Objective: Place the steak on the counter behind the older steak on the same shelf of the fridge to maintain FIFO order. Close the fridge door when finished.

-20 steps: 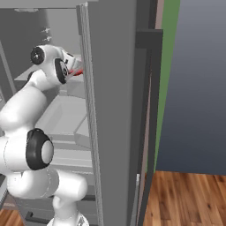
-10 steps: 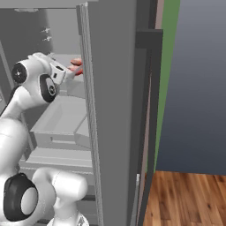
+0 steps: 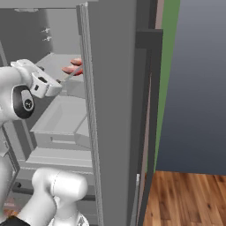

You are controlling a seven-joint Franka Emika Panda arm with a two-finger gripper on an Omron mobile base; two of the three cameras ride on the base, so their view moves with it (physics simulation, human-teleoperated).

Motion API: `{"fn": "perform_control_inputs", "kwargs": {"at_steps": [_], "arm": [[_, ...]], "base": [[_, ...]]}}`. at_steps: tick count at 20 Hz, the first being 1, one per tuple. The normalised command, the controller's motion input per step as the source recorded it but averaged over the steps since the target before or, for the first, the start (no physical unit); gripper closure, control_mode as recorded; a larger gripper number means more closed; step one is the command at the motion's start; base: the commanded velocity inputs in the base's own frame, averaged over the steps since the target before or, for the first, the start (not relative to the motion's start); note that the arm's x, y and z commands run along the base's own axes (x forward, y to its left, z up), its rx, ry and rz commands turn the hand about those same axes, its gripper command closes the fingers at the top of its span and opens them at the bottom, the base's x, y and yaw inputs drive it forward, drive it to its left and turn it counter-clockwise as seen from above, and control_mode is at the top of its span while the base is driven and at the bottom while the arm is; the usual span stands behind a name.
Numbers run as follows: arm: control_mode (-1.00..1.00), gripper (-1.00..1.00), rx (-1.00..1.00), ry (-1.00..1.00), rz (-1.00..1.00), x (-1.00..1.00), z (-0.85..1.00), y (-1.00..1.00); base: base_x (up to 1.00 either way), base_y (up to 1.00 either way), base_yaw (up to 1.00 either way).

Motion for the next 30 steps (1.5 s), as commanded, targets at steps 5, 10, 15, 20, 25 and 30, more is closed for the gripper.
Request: {"fn": "perform_control_inputs", "kwargs": {"at_steps": [5, 10, 15, 20, 25, 30], "arm": [[-1.0, -1.0, 0.06, 0.01, -0.05, -1.0, -0.02, -0.28], [-1.0, -1.0, 0.03, 0.01, -0.1, -0.95, -0.15, -0.13], [-1.0, -1.0, -0.01, 0.22, -0.06, -0.29, -0.5, 0.0], [-1.0, -1.0, 0.01, 0.21, 0.03, 0.0, -0.43, -0.16], [-1.0, -1.0, 0.0, 0.19, 0.06, -0.08, -0.18, -0.2], [1.0, -1.0, 0.0, 0.02, 0.02, -0.08, -0.06, 0.0]], "base": [[0.0, 0.0, 0.0], [0.0, 0.0, 0.0], [0.0, 0.0, 0.0], [0.0, 0.0, 0.0], [0.0, 0.0, 0.0], [-0.48, 0.01, 0.12]]}}
